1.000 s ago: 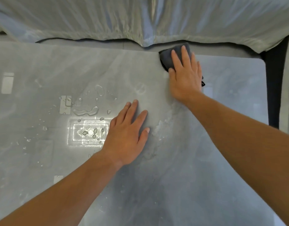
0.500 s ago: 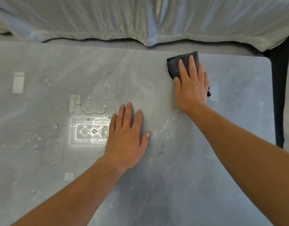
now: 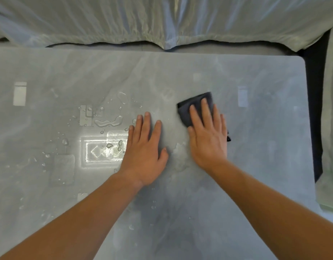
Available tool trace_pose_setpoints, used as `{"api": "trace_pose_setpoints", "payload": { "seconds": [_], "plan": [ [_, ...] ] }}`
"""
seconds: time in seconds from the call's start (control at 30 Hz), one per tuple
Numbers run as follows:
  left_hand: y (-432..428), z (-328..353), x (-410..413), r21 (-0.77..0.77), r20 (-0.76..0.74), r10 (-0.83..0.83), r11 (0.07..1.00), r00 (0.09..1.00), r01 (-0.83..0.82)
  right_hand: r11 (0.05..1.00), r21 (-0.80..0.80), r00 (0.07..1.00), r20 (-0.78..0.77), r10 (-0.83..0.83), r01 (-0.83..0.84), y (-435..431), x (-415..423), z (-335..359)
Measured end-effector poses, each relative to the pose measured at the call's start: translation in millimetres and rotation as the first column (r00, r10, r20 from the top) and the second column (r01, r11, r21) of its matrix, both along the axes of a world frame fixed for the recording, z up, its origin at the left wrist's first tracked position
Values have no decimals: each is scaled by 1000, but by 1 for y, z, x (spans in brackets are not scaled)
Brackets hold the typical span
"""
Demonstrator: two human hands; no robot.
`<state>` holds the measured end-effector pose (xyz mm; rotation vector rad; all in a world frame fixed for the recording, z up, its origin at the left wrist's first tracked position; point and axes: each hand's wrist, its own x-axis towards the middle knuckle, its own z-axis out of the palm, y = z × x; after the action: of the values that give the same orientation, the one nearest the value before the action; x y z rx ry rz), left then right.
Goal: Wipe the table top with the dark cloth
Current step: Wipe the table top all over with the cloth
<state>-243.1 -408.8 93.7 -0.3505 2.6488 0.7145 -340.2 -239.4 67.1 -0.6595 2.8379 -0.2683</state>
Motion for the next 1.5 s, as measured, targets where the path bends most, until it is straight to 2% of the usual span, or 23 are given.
{"api": "trace_pose_setpoints", "payload": {
  "seconds": [0.07, 0.1, 0.13, 0.17, 0.27, 0.33, 0.47, 0.53, 0.57, 0.63, 0.7, 0.77, 0.83, 0.9, 1.0, 1.03, 1.13, 1.2, 1.27, 1.37, 1.43, 1.5],
  "plan": [
    [-2, 1, 1, 13, -17, -8, 1000, 1000, 8, 973, 25, 973, 22, 230, -231, 18, 17, 0],
    [-3, 1, 3, 7, -25, -19, 1000, 1000, 19, 951, 30, 951, 28, 308, -309, 28, 13, -1],
    [-5, 0, 5, -9, -36, -34, 999, 999, 34, 947, 25, 948, 24, 319, -319, 37, 6, -1],
    [-6, 0, 8, -32, -47, -54, 998, 997, 53, 967, 12, 967, 20, 255, -255, 41, -2, -1],
    [-7, 0, 16, -67, -71, -76, 995, 995, 72, 991, -22, 990, 51, -130, 132, 34, -9, 1],
    [-5, 1, 24, -63, -84, -68, 996, 994, 63, 983, -10, 982, 36, -185, 186, 21, 12, 1],
    [4, 8, 51, -40, -92, -30, 999, 995, 26, 983, 11, 982, 36, 185, -185, 35, 75, 2],
    [8, 10, 66, -38, -57, -13, 999, 998, 11, 958, 14, 957, 52, 285, -286, 51, 75, 1],
    [9, 9, 72, -38, -44, -12, 999, 999, 11, 964, 12, 964, 41, 264, -265, 56, 68, 0],
    [10, 7, 78, -47, -27, -23, 999, 999, 22, 997, 0, 996, 31, 79, -79, 54, 51, 1],
    [10, 4, 80, -59, -20, -34, 998, 999, 33, 988, -13, 986, 61, -153, 154, 43, 45, 2],
    [9, 1, 81, -65, -18, -51, 997, 999, 50, 969, -7, 968, 49, -247, 248, 30, 63, 2],
    [7, -1, 83, -74, -9, -82, 994, 997, 81, 985, 13, 984, 32, -174, 174, 26, 98, 3],
    [6, -3, 85, -78, 1, -101, 992, 995, 101, 1000, 28, 999, 48, 7, -8, 35, 130, 4],
    [5, -5, 85, -66, -3, -104, 992, 995, 103, 981, 30, 981, 38, 191, -193, 53, 123, 2],
    [4, -5, 85, -64, -5, -105, 992, 994, 105, 985, 33, 985, 14, 170, -170, 56, 111, 0],
    [4, -7, 86, -76, -3, -114, 991, 993, 114, 992, 17, 992, 22, -124, 123, 49, 80, 0],
    [5, -7, 86, -81, -1, -118, 990, 993, 118, 971, 19, 971, 23, -239, 239, 37, 89, 1],
    [6, -7, 85, -77, -9, -114, 991, 993, 113, 983, 17, 983, 8, -183, 183, 32, 119, 2],
    [5, -7, 85, -83, -26, -129, 988, 991, 127, 999, 28, 999, 22, 36, -37, 48, 159, 2],
    [4, -5, 87, -72, -53, -125, 990, 991, 121, 989, 27, 989, 35, 143, -144, 64, 154, 2],
    [4, -3, 91, -63, -74, -119, 991, 990, 115, 991, 25, 991, 11, 132, -133, 71, 133, 1]
  ]
}}
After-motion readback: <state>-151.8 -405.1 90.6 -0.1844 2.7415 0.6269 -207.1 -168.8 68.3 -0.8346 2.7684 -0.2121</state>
